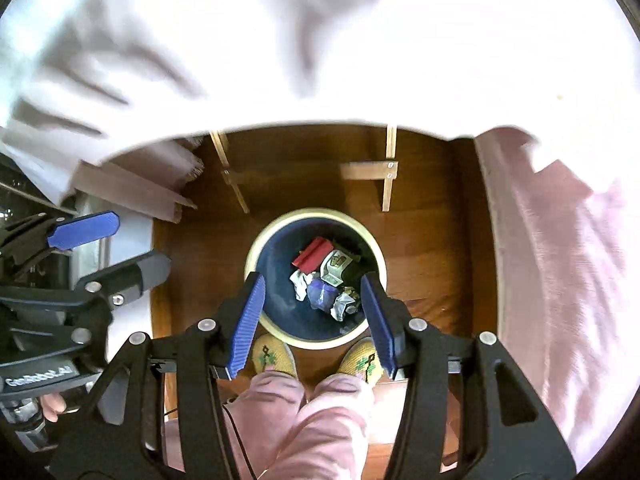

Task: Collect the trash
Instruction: 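Move both tools back up toward the table trash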

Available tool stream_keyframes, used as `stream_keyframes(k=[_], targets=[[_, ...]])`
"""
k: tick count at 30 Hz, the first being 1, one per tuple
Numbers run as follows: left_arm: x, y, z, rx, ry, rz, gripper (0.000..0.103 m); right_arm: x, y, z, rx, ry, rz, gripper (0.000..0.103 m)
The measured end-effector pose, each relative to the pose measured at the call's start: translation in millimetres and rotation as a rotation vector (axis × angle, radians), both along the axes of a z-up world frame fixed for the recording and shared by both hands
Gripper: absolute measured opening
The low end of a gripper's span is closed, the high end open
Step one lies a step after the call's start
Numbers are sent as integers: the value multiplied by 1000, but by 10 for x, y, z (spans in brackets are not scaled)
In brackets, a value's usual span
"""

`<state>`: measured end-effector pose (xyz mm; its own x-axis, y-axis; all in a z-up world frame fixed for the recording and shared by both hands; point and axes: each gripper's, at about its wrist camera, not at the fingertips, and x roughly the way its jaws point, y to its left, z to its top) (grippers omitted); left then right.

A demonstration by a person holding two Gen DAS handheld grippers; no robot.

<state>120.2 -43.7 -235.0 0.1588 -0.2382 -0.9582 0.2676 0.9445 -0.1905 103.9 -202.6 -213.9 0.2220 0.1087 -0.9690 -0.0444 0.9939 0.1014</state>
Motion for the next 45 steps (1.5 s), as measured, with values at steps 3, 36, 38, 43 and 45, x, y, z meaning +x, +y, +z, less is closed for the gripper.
stream_keyframes(k=[3,36,38,43,45], targets=[[-23,94,543,-12,-51,-8,70,-34,73,475,-2,-24,-14,50],[178,1134,3694,-61,-426,142,70,5,473,3460,-28,-457,16,51],[242,1089,3719,-47,-436,141,70,114,471,3429,-24,-460,36,51],[546,866,3675,-7,-437,143,70,544,340,3274,10,-441,64,51],[750,740,3645,5,-432,142,70,787,227,3182,33,-426,71,51]])
